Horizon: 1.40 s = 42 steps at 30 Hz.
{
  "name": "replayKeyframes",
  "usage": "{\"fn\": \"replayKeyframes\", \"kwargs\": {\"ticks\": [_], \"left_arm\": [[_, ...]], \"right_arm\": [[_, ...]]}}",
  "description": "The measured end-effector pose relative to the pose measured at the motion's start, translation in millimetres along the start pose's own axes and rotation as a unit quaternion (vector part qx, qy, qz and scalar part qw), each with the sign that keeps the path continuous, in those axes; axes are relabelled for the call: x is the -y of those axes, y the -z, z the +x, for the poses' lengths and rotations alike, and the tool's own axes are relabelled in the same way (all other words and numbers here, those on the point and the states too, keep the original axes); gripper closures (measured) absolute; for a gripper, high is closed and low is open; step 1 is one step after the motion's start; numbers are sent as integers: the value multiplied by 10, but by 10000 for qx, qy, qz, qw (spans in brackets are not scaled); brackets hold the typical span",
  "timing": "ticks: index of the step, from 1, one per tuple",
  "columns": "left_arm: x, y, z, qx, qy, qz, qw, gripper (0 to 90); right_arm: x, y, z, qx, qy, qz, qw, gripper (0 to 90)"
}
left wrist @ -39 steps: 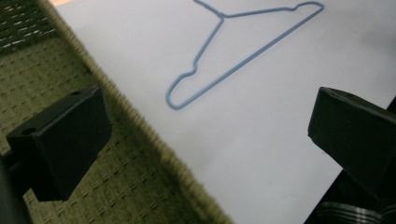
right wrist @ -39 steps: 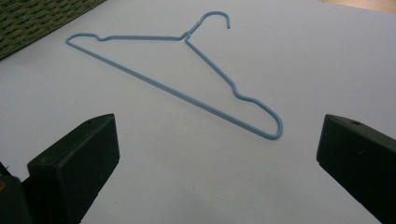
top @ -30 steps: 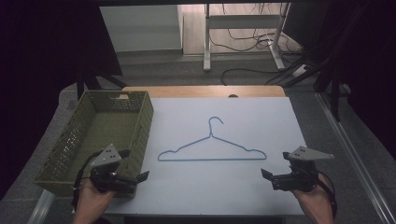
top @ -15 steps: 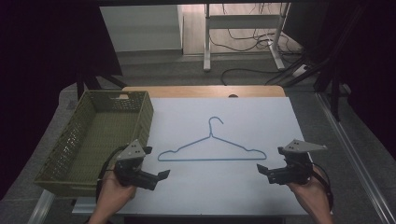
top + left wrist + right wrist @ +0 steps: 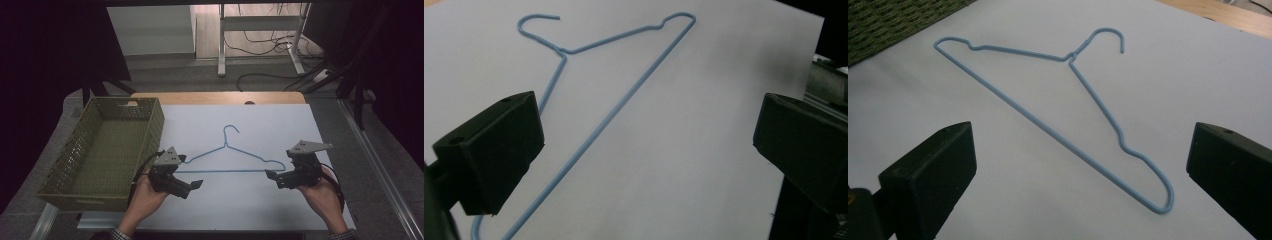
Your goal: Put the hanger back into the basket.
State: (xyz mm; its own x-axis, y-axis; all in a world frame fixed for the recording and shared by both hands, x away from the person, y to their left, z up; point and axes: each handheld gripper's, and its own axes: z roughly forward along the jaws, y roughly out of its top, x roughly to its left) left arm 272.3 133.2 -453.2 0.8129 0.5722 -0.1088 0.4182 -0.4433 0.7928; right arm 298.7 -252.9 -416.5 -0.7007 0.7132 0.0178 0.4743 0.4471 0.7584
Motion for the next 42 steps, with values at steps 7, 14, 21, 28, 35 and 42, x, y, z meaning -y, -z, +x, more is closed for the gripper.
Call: {"fn": "replayKeyframes", "kwargs": {"ticks": [7, 14, 21, 28, 35, 42], "left_arm": [[43, -204, 113, 291, 283, 48, 9992, 2], [133, -330, 223, 277, 374, 113, 9989, 0], [164, -378, 309, 192, 398, 161, 9989, 0], [121, -439, 374, 209, 407, 197, 9988, 0], [163, -495, 394, 89, 201, 422, 9989, 0], [213, -514, 384, 88, 238, 471, 9986, 0]], "right_arm": [[-77, -185, -22, -64, -28, 67, 10000, 0], [-187, -359, -46, -83, 66, 65, 9999, 0], [-288, -609, -77, -169, 119, 276, 9994, 0], [-401, -838, -161, -318, -81, 439, 9985, 0], [-495, -1102, -241, -312, -104, 720, 9969, 67], [-511, -1393, -264, -393, 194, 898, 9950, 293]]}}
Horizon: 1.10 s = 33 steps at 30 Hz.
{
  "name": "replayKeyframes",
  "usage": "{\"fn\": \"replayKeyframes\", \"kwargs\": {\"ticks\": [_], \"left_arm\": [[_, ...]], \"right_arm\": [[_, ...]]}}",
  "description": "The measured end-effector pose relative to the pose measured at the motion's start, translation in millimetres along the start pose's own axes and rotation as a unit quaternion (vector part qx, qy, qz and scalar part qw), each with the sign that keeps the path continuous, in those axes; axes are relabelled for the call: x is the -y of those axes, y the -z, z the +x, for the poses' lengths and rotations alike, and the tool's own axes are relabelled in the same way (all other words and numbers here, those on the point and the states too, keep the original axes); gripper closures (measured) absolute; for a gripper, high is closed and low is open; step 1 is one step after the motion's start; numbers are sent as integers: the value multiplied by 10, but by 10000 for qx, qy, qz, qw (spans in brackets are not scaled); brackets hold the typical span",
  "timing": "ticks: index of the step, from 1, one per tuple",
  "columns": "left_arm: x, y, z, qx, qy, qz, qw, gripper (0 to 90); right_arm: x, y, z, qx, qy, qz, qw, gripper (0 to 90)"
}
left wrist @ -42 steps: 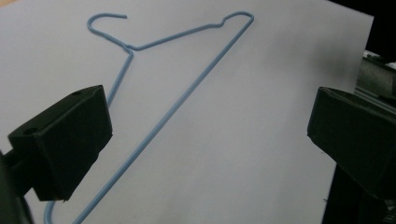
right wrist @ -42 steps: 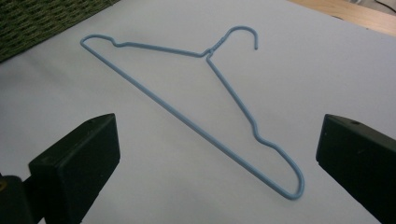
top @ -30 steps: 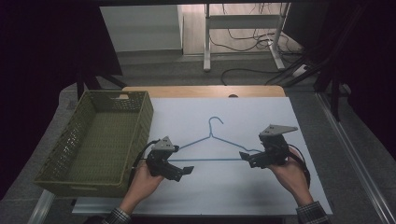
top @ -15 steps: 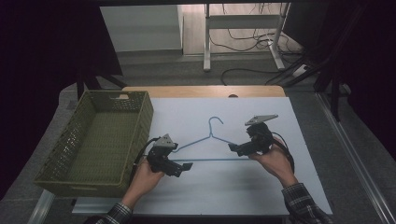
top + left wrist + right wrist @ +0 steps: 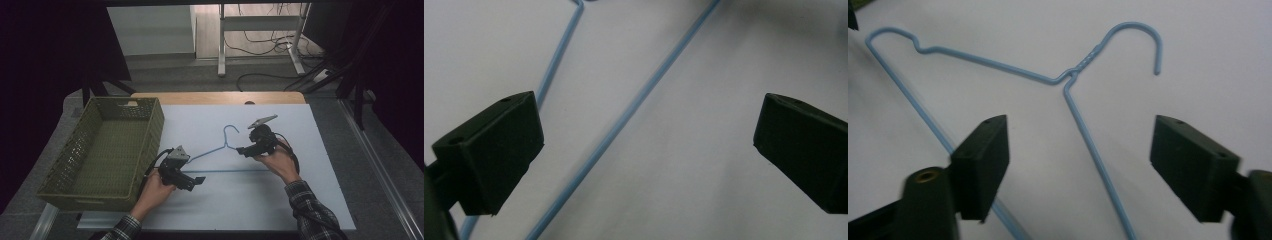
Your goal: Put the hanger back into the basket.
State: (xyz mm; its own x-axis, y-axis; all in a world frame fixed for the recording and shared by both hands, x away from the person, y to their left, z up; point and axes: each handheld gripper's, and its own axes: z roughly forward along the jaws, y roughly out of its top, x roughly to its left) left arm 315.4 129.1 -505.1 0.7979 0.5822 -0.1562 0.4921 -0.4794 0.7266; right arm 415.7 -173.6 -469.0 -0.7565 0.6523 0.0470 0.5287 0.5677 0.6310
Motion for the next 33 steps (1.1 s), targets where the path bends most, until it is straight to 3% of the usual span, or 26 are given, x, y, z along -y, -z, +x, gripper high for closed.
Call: {"fn": "replayKeyframes", "kwargs": {"ticks": [3, 9, 13, 16, 23, 26, 33], "left_arm": [[5, -16, -12, -83, -106, 125, 9998, 0], [13, -43, -23, -136, -68, 178, 9997, 0], [16, -44, -13, -160, -16, 202, 9997, 0], [12, -40, -8, -146, 67, 189, 9997, 0], [-14, -43, 5, -136, 201, 224, 9995, 10], [-37, -47, 18, -147, 240, 199, 9994, 20], [-108, -49, 90, -183, 301, 221, 9991, 27]], "right_arm": [[-26, -101, -13, 35, 259, 76, 9996, 415], [-48, -293, -76, -149, 668, 248, 9973, 613], [-52, -390, -128, -227, 732, 384, 9963, 698], [-54, -450, -176, -380, 709, 411, 9959, 732], [-62, -549, -178, -391, 895, 544, 9937, 797], [-50, -575, -165, -404, 1035, 579, 9921, 849], [-49, -546, -144, -407, 1368, 543, 9883, 864]]}}
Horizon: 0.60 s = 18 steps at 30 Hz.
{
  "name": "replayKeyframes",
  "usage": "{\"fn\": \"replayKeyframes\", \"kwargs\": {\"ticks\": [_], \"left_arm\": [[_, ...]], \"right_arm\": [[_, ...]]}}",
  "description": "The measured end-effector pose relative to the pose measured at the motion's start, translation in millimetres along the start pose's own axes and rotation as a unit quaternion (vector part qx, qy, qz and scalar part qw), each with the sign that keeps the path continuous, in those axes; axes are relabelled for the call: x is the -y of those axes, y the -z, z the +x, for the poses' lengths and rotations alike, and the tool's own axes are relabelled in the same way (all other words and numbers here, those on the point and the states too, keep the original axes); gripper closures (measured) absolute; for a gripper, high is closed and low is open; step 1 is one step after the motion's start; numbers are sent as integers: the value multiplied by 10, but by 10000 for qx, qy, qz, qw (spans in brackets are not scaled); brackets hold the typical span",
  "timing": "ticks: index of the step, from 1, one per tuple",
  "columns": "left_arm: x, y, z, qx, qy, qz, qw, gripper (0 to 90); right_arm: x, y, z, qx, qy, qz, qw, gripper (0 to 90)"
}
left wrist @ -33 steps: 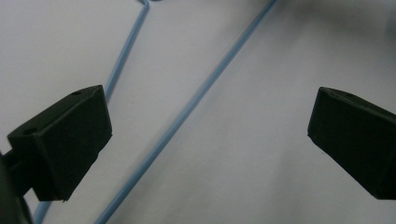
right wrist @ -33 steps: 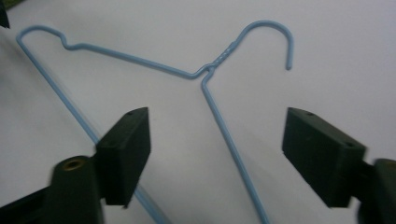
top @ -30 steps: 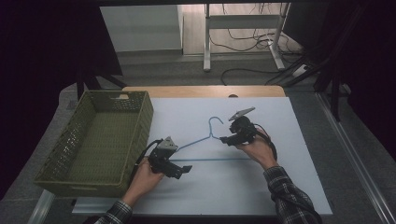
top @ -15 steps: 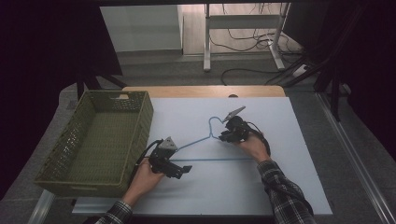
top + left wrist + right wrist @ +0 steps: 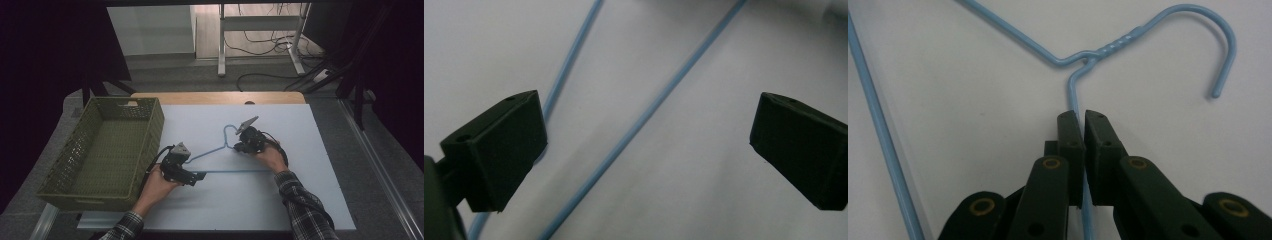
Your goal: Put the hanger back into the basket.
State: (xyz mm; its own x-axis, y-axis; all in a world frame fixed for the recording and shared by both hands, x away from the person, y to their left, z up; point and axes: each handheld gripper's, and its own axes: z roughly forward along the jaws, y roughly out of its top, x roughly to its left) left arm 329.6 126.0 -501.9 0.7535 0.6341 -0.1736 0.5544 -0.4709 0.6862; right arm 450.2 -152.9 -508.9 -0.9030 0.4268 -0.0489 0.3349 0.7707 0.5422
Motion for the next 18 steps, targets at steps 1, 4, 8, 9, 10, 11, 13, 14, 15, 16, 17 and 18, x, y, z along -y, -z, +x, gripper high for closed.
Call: {"fn": "replayKeyframes", "kwargs": {"ticks": [1, 4, 8, 9, 10, 11, 13, 14, 15, 16, 17, 18], "left_arm": [[-19, -3, 14, -16, -6, 19, 10000, 28], [-81, -20, 54, -91, -19, 35, 10000, 45], [-177, -74, 111, -267, -74, 83, 9996, 123], [-203, -93, 130, -299, -100, 91, 9995, 154], [-234, -115, 155, -308, -124, 122, 9994, 190], [-267, -142, 176, -332, -136, 148, 9992, 223], [-357, -221, 214, -402, -222, 317, 9984, 303], [-400, -262, 232, -394, -272, 357, 9982, 334], [-445, -299, 251, -313, -293, 379, 9984, 361], [-486, -332, 264, -287, -312, 370, 9984, 389], [-522, -362, 268, -276, -308, 357, 9985, 412], [-555, -389, 275, -257, -345, 376, 9984, 453]], "right_arm": [[-4, 16, 5, 16, 49, -31, 10000, 864], [-22, 80, 25, 64, 149, -119, 9998, 865], [-37, 139, 62, 118, 236, -160, 9995, 865], [-42, 148, 72, 132, 226, -156, 9995, 865], [-46, 157, 81, 144, 232, -162, 9995, 865], [-50, 166, 88, 137, 240, -177, 9995, 865], [-62, 185, 101, 160, 265, -187, 9993, 865], [-68, 196, 110, 160, 261, -192, 9993, 865], [-74, 209, 118, 164, 262, -209, 9993, 865], [-78, 220, 123, 178, 280, -244, 9992, 865], [-83, 238, 131, 176, 272, -250, 9992, 866], [-88, 252, 138, 175, 261, -269, 9991, 865]]}}
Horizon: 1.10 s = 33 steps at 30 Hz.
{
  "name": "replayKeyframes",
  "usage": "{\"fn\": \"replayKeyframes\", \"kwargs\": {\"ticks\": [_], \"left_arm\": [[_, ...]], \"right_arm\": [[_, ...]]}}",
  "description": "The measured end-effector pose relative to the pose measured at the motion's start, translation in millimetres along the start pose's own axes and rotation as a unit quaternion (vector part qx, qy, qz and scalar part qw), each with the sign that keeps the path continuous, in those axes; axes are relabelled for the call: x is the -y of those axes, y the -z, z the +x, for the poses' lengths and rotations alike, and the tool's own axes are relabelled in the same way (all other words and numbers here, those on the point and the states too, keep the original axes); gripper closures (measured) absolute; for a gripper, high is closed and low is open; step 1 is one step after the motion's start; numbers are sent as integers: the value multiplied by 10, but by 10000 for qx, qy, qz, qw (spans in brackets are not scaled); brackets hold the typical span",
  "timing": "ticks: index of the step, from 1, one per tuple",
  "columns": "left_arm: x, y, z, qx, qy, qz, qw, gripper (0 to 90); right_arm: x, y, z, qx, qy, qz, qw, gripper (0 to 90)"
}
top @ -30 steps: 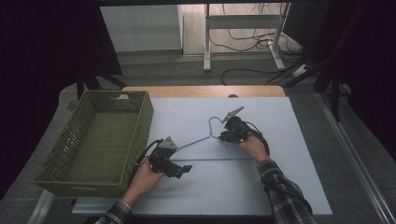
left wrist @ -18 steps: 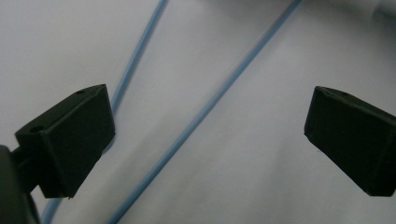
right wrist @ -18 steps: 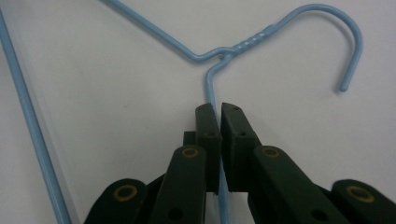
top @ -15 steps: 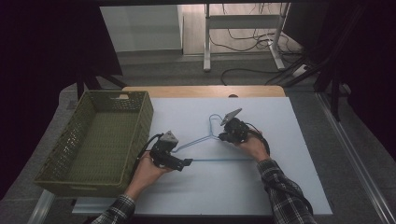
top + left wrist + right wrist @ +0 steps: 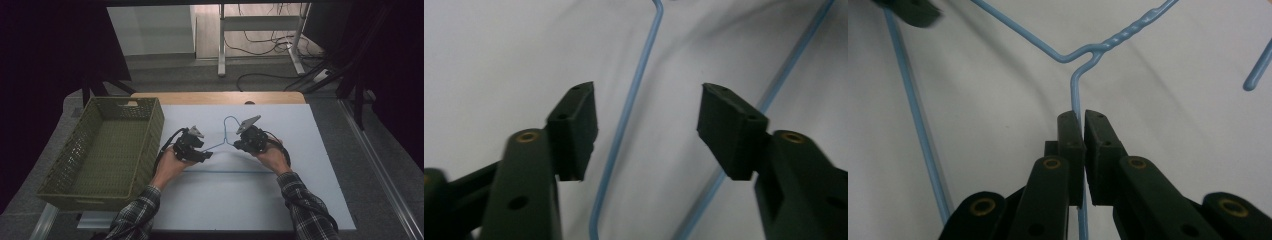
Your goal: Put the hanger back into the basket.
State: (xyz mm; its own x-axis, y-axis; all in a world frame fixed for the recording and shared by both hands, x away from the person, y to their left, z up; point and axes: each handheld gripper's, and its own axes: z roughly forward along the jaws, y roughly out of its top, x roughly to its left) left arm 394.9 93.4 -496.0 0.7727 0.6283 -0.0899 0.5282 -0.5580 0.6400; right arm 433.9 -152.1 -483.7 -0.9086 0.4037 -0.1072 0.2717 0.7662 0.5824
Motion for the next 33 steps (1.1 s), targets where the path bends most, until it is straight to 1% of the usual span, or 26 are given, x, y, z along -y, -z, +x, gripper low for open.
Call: {"fn": "replayKeyframes", "kwargs": {"ticks": [1, 2, 4, 7, 9, 13, 15, 16, 18, 20, 21, 22, 23, 24, 26, 27, 28, 29, 30, 33], "left_arm": [[-29, -22, 4, 18, -23, 33, 10000, 477], [-51, -37, 11, 80, -69, 73, 9999, 497], [-73, -60, 20, 72, -114, 120, 9998, 542], [-78, -72, 56, 91, -109, 133, 9998, 604], [-76, -73, 82, 149, -124, 191, 9996, 641], [-62, -106, 96, 167, -207, 269, 9993, 684], [-61, -114, 97, 219, -258, 282, 9990, 704], [-63, -110, 101, 219, -369, 348, 9985, 721], [-62, -113, 86, 216, -469, 333, 9981, 769], [-59, -105, 80, 213, -635, 345, 9972, 796], [-59, -105, 80, 213, -635, 345, 9972, 803], [-49, -100, 58, 168, -864, 318, 9956, 810], [-46, -95, 45, 162, -996, 314, 9944, 818], [-47, -88, 43, 168, -1173, 349, 9923, 827], [-45, -83, 15, 234, -1299, 329, 9907, 845], [-44, -84, 1, 228, -1341, 329, 9902, 856], [-43, -85, -6, 261, -1301, 303, 9907, 857], [-41, -82, -9, 310, -1281, 275, 9909, 857], [-38, -77, -15, 344, -1283, 249, 9908, 858], [-40, -62, -33, 404, -1282, 243, 9906, 860]], "right_arm": [[-4, 15, 8, 4, 9, -17, 10000, 866], [-8, 29, 15, 13, 19, -33, 10000, 866], [-10, 57, 24, 23, 44, -74, 10000, 866], [-9, 92, 42, 3, 39, -135, 9999, 866], [-10, 109, 57, -8, 60, -144, 9999, 866], [-22, 139, 86, -33, 82, -192, 9998, 867], [-32, 151, 100, -56, 91, -210, 9997, 867], [-36, 154, 106, -66, 102, -219, 9997, 867], [-42, 159, 119, -72, 91, -217, 9997, 867], [-44, 162, 128, -86, 92, -217, 9997, 866], [-44, 165, 134, -82, 92, -213, 9997, 867], [-43, 169, 140, -76, 86, -214, 9997, 866], [-43, 173, 144, -77, 79, -213, 9997, 865], [-43, 180, 151, -65, 55, -188, 9998, 861], [-47, 199, 158, 4, 18, -157, 9999, 856], [-51, 220, 157, 36, -23, -193, 9998, 829], [-56, 245, 150, 33, -114, -298, 9995, 777], [-66, 276, 145, 39, -252, -366, 9990, 759], [-79, 301, 134, 61, -305, -425, 9986, 736], [-145, 325, 125, 140, -545, -521, 9971, 637]]}}
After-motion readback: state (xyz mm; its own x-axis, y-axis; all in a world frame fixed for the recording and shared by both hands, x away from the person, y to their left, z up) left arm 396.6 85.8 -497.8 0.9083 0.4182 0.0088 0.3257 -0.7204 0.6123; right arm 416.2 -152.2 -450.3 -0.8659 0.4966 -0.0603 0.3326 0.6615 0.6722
